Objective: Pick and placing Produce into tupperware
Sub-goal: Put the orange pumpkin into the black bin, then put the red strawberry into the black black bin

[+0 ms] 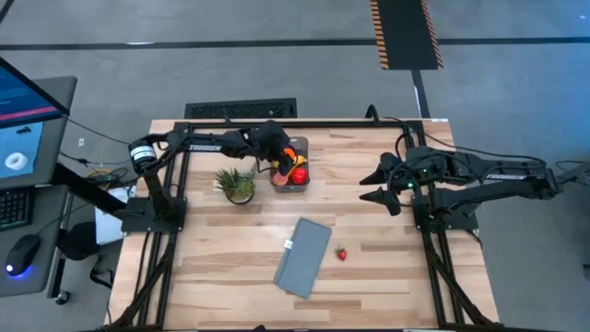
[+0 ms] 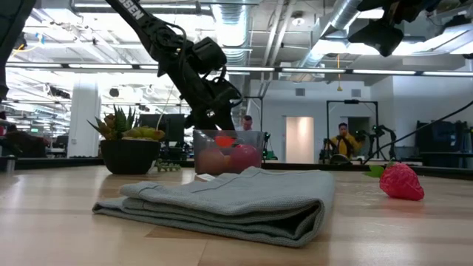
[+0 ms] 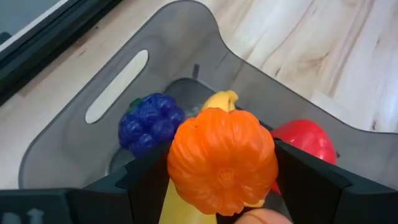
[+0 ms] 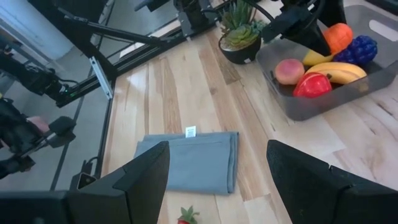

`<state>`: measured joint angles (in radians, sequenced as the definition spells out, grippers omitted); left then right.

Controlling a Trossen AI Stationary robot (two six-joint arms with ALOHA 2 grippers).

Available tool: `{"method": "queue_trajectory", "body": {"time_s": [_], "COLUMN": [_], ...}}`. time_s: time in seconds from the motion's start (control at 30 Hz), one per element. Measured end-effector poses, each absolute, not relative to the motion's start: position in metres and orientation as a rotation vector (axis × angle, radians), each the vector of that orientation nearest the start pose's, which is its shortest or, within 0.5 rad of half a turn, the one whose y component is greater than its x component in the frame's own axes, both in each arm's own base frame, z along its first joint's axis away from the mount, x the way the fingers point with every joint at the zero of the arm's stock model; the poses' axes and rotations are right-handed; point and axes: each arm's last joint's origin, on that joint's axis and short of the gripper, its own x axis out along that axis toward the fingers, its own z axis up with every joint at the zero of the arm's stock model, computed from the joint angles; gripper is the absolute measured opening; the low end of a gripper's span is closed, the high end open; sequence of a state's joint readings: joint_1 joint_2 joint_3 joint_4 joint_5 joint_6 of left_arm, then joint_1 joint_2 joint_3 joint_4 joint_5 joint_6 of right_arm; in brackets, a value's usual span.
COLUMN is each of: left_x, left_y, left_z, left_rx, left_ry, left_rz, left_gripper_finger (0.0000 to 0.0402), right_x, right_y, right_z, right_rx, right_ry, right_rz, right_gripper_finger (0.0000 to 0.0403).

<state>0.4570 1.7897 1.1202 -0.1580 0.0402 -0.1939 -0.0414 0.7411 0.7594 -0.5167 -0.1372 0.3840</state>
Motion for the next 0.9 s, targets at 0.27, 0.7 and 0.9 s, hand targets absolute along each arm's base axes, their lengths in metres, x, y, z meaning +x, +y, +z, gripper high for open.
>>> {"method": "queue_trajectory", "body": {"time_s": [0.27,0.7,0.9], "left_x": [0.3346,0.3370,0.3372], "left_y": [0.1640,0.1640,0.1615], "left_z": [0.1858,0.1881,0.1906], "left_rx": [-0.385,-0.391,-0.462], "left_ry": [0.761,0.729,0.712], "left_rz": [0.443,0.407,0.280], "left_gripper_finger": [0.0260,0.0297,0.0297], "right_x": [0.1539,0.1539,0.1536], "right_y": [-0.0024,-0.0024,-0.0019], "right_z": [0.3002,0.3002,0.2954], "right_rx": [0.419,0.421,0.440], "right_ry": [0.509,0.509,0.561], "right_rz": [-0.002,-0.002,-0.009], "right_gripper_finger": [0.0291,0.0291,0.0291]}}
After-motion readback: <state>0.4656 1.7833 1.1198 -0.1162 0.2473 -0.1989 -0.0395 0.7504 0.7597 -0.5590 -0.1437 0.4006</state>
